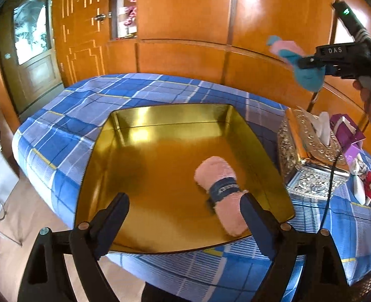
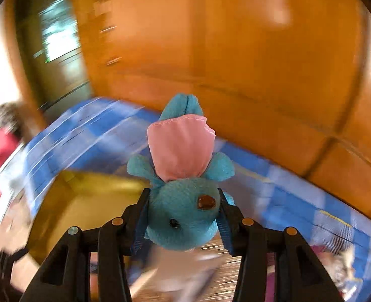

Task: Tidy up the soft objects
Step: 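Carry the blue plush toy into the gold tray and release it with the right gripper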

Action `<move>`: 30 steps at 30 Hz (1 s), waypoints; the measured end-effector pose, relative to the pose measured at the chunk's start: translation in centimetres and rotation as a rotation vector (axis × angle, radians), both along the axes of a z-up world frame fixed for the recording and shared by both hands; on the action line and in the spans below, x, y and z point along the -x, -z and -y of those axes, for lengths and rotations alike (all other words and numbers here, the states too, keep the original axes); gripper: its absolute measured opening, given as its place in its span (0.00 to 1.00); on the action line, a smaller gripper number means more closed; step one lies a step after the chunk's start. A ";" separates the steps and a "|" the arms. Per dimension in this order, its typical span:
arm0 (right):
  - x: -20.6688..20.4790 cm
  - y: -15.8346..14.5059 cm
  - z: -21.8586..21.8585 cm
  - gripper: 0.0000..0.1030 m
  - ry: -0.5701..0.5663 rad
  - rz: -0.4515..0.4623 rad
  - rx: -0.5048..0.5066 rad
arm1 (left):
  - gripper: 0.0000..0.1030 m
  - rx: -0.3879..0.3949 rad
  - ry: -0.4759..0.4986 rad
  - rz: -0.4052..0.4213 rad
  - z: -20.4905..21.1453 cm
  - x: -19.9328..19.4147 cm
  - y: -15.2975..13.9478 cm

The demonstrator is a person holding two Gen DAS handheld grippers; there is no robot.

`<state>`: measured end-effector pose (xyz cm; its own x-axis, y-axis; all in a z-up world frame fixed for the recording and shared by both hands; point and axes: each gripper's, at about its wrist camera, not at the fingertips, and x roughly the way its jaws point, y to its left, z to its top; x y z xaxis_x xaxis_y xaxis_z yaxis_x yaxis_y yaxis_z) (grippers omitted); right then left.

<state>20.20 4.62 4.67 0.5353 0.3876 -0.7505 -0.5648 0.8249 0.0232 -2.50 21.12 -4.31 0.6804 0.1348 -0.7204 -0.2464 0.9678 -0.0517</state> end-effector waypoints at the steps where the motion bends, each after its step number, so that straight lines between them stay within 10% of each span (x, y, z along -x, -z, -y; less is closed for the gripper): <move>1: 1.4 0.7 -1.5 0.47 -0.059 -0.006 0.005 | 0.88 -0.002 -0.014 -0.001 -0.4 0.2 0.0; 7: 9.0 5.3 -7.7 0.47 -0.273 -0.031 0.100 | 0.88 0.011 -0.084 0.022 -2.4 1.0 -0.3; 17: 5.9 11.7 -11.8 0.50 -0.092 -0.053 0.255 | 0.90 -0.022 -0.105 0.063 -2.5 1.4 -1.5; 30: 5.6 12.7 -11.1 0.63 -0.033 -0.055 0.225 | 0.91 -0.036 -0.096 0.063 -2.0 1.4 -1.8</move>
<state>14.64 15.72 -8.02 0.4812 0.2242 -0.8475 -0.5948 0.7936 -0.1278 -3.86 23.08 -2.48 0.7070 0.2270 -0.6698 -0.3358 0.9413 -0.0355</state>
